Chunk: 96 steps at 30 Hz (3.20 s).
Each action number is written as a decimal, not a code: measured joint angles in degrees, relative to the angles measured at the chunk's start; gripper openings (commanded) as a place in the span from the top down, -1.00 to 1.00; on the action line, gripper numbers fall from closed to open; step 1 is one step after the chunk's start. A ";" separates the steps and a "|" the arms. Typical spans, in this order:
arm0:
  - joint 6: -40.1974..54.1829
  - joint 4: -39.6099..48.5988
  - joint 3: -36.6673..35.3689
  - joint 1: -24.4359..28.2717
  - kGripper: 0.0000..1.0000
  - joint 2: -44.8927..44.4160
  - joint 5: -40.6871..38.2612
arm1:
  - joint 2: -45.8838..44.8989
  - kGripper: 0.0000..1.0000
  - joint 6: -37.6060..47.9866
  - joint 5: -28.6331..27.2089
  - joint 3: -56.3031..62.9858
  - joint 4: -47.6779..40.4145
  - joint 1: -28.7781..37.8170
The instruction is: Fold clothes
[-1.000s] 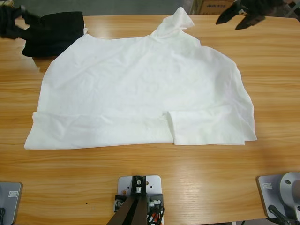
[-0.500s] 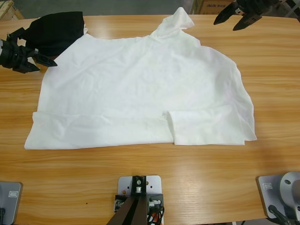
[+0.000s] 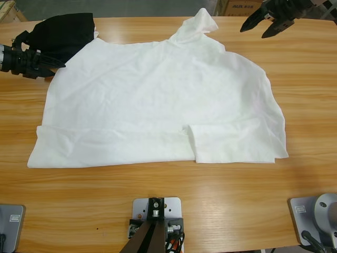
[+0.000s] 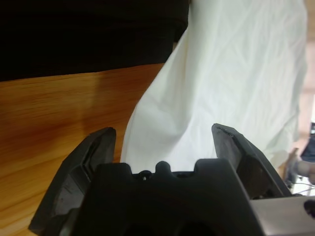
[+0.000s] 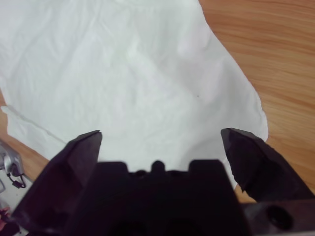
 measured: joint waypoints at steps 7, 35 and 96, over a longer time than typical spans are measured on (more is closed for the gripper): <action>0.20 -0.02 -1.45 1.33 -0.49 2.04 -3.06 | 0.42 -1.00 0.00 0.00 0.19 0.06 0.00; 2.83 1.36 -4.08 -18.31 1.00 -0.70 0.45 | 0.42 -1.00 -0.01 -0.20 0.97 0.24 -0.01; -18.03 38.68 -51.57 -24.39 -0.93 17.31 27.87 | 3.91 -1.00 -0.90 -0.57 2.26 -0.49 0.21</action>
